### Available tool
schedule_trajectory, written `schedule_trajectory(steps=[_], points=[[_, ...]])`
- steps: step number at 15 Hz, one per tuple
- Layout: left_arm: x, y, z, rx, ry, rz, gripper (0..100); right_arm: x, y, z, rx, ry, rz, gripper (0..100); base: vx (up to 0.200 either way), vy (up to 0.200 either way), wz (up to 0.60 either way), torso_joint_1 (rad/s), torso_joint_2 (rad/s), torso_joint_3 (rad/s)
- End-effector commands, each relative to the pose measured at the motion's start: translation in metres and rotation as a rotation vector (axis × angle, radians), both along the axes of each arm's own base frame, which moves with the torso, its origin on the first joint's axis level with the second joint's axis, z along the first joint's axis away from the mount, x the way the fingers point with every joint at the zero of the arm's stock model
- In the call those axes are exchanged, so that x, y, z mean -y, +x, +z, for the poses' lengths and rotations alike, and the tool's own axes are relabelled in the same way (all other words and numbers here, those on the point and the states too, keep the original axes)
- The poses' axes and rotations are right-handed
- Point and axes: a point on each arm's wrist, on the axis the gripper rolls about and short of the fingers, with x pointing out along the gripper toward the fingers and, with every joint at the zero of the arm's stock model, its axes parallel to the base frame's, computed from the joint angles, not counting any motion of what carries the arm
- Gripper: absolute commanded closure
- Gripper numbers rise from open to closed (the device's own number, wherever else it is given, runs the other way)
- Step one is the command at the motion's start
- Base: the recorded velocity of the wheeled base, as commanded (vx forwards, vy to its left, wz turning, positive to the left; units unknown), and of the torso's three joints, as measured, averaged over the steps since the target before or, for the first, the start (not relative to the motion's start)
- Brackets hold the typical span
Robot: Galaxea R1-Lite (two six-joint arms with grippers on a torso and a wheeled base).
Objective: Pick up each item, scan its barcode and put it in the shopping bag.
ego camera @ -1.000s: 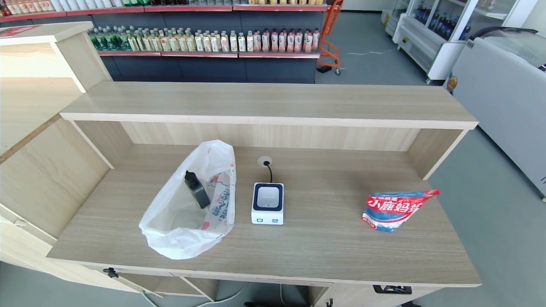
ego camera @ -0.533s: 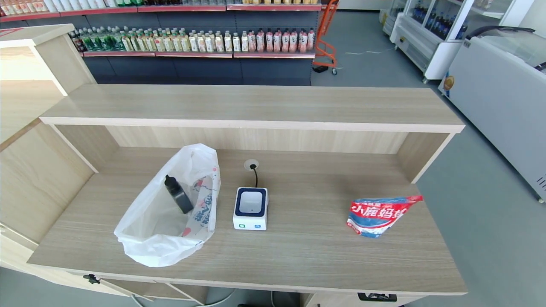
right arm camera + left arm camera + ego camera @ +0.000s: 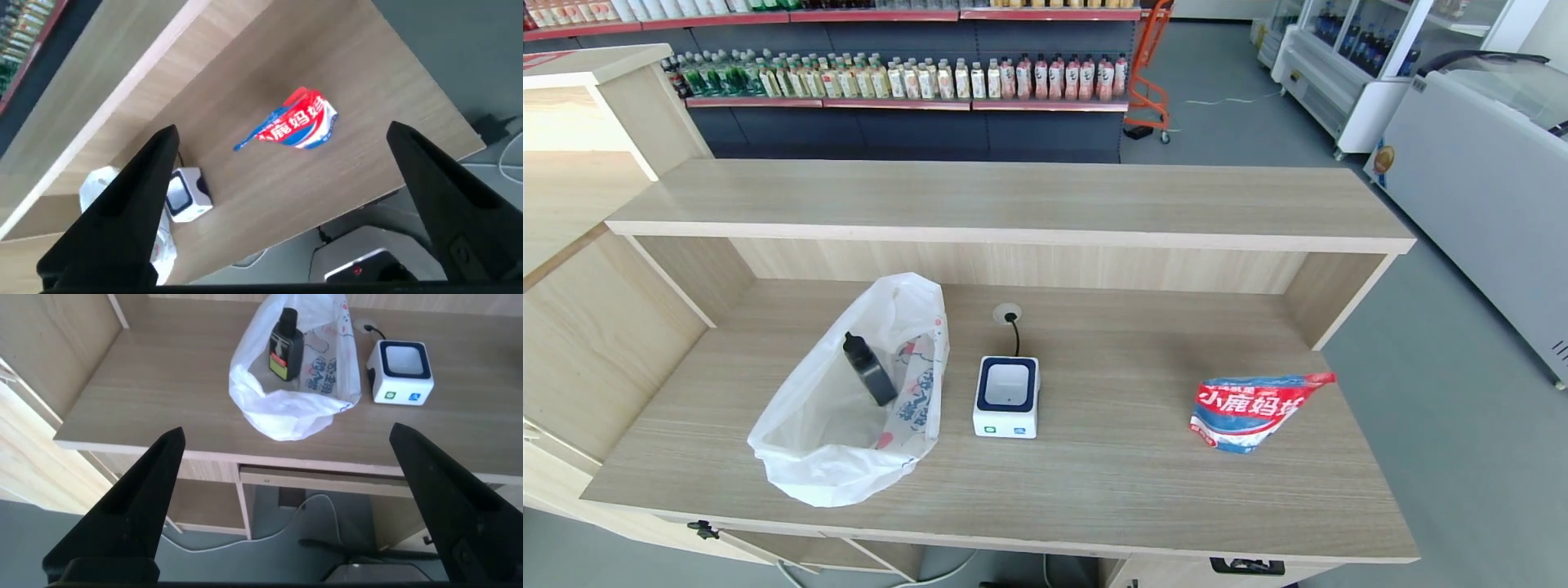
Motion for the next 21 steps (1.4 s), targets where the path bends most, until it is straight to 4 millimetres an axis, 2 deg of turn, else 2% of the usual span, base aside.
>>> schedule_trajectory(steps=[1, 3, 8, 13, 18, 21], points=[[0.0, 0.0, 0.0, 0.0, 0.0, 0.001, 0, -0.001, 0.13, -0.049, -0.419, 0.147, -0.296, 0, 0.0, 0.0, 0.0, 0.0, 0.0, 0.0], [0.0, 0.0, 0.0, 0.0, 0.0, 0.002, 0, -0.002, 0.15, -0.082, -0.534, 0.104, -0.329, 0, 0.0, 0.0, 0.0, 0.0, 0.0, 0.0], [0.0, 0.0, 0.0, 0.0, 0.0, 0.001, 0, -0.008, 0.189, -0.117, -0.541, 0.124, -0.234, 0, 0.0, 0.0, 0.0, 0.0, 0.0, 0.0], [0.0, 0.0, 0.0, 0.0, 0.0, 0.001, 0, -0.034, 0.22, -0.131, -0.451, 0.125, -0.095, 0, 0.0, 0.0, 0.0, 0.0, 0.0, 0.0], [0.0, 0.0, 0.0, 0.0, 0.0, 0.001, 0, -0.051, 0.241, -0.147, -0.48, 0.103, -0.052, 0, 0.0, 0.0, 0.0, 0.0, 0.0, 0.0], [0.0, 0.0, 0.0, 0.0, 0.0, 0.001, 0, -0.06, 0.257, -0.164, -0.515, 0.092, -0.042, 0, 0.0, 0.0, 0.0, 0.0, 0.0, 0.0]])
